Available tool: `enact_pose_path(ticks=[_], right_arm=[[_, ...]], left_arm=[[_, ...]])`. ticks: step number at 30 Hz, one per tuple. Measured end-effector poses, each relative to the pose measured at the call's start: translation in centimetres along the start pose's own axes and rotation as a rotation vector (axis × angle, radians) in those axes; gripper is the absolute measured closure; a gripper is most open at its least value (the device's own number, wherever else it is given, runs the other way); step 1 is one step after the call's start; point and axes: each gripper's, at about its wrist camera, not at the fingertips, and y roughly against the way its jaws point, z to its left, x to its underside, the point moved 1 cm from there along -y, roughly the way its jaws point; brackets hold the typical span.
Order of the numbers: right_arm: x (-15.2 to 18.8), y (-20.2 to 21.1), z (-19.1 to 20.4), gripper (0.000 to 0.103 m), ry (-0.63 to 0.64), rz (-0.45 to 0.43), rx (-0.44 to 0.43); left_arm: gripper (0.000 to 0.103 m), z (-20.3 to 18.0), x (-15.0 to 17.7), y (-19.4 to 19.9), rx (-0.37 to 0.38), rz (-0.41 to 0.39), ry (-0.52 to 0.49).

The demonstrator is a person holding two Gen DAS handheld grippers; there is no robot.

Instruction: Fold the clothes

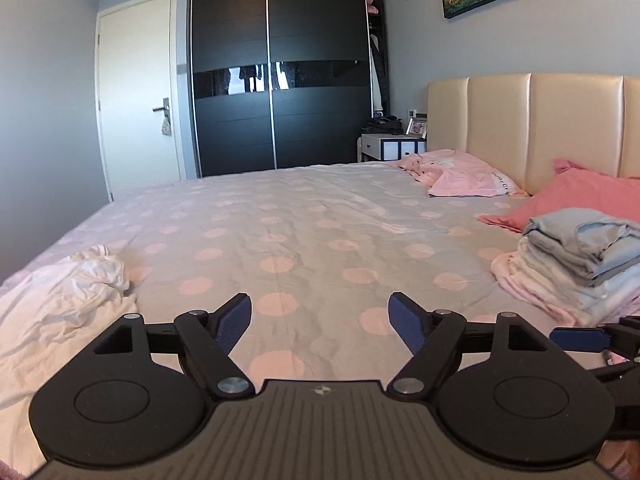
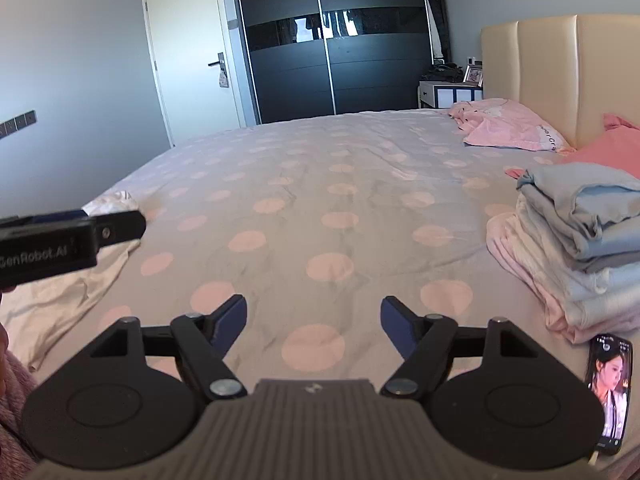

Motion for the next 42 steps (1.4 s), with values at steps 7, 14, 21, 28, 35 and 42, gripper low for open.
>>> enact_pose_path(ticks=[7,14,21,28,35,42], right_arm=[[1.8,-1.0,0.9,0.015,0.027,-0.015,0.039],[3.1,-2.9,2.5,0.009,0.085,0.01,0.057],[4.2,-5.6,3.9,0.009,0.128,0.049,0.036],[4.6,-7.0,4.4,0.009,0.123,0.088,0.015],[4.7,-7.6,4.4,0.009,0.113,0.106,0.007],[4.5,-7.8,4.5,0.009,0.107,0.112,0.004]], left_arm=[[0.026,0.0,2.7,-0.8,-0.032,-0.01,-0.008],[0.021,1.3,4.5,-2.8,-0.12,0.004,0.026],[0.0,3.4,6.2,-4.3,-0.175,0.051,0.085],[0.0,4.5,6.7,-5.2,-0.207,0.082,0.113],[0.0,4.7,6.8,-5.3,-0.198,0.074,0.123],[0.0,4.9,6.7,-5.3,-0.211,0.08,0.131]])
